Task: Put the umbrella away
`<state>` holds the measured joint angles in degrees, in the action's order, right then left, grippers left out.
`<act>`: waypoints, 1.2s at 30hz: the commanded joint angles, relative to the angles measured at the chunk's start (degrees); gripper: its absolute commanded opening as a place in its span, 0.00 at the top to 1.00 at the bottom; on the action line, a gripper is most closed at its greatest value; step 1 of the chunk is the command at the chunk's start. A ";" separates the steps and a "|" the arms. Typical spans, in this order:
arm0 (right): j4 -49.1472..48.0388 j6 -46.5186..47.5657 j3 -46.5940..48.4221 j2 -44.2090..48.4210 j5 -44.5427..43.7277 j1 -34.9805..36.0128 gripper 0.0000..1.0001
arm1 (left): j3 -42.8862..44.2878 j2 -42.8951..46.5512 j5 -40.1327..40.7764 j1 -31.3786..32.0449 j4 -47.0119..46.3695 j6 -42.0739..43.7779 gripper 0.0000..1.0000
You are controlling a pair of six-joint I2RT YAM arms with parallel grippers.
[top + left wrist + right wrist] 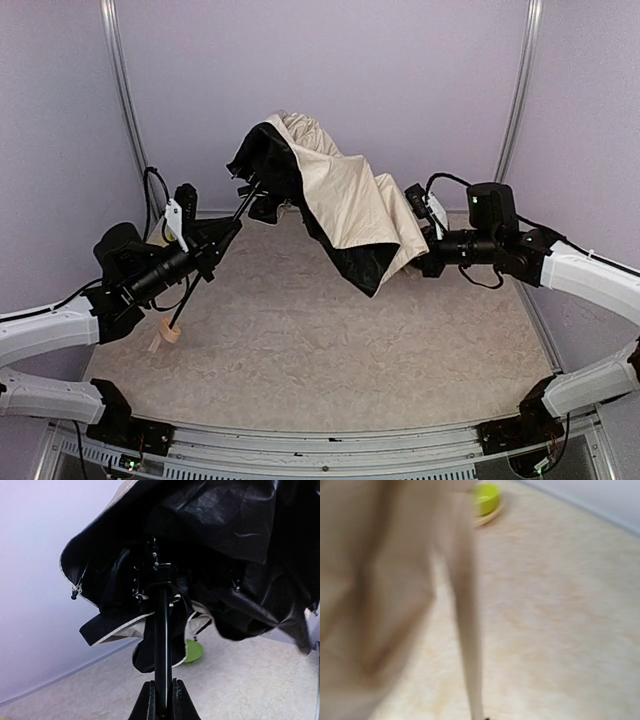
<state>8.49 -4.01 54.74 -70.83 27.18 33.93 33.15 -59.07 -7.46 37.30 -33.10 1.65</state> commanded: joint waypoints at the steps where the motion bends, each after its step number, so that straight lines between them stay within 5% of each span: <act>1: 2.83 2.24 1.29 3.72 -7.14 -0.80 1.00 | -2.64 4.11 -13.04 -0.82 -18.07 -3.75 1.00; 5: 4.02 4.37 4.04 4.16 -5.51 -0.89 1.00 | -3.10 5.19 -19.48 -0.02 -19.64 -3.54 1.00; 10: 6.52 8.35 5.18 7.08 -2.16 -0.89 1.00 | -4.08 6.66 -14.26 -3.04 -21.54 -5.81 1.00; 16: 7.89 10.77 4.12 11.01 9.99 -0.22 1.00 | 2.47 0.44 3.07 -1.73 -5.01 5.91 1.00; 22: 6.35 11.06 8.79 8.73 17.88 8.79 1.00 | 9.98 -13.33 10.99 6.91 7.57 17.46 1.00; 27: 2.33 10.15 15.24 6.05 19.31 10.01 1.00 | 12.55 -18.94 4.97 11.33 15.16 21.88 1.00; 36: 5.01 11.55 24.68 -2.07 -1.02 9.38 1.00 | 14.21 -17.94 -10.66 19.35 25.56 29.09 1.00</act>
<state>14.74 6.44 74.02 -69.71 33.67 43.40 44.36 -77.60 -11.00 53.65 -14.81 24.80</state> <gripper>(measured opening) 0.008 0.082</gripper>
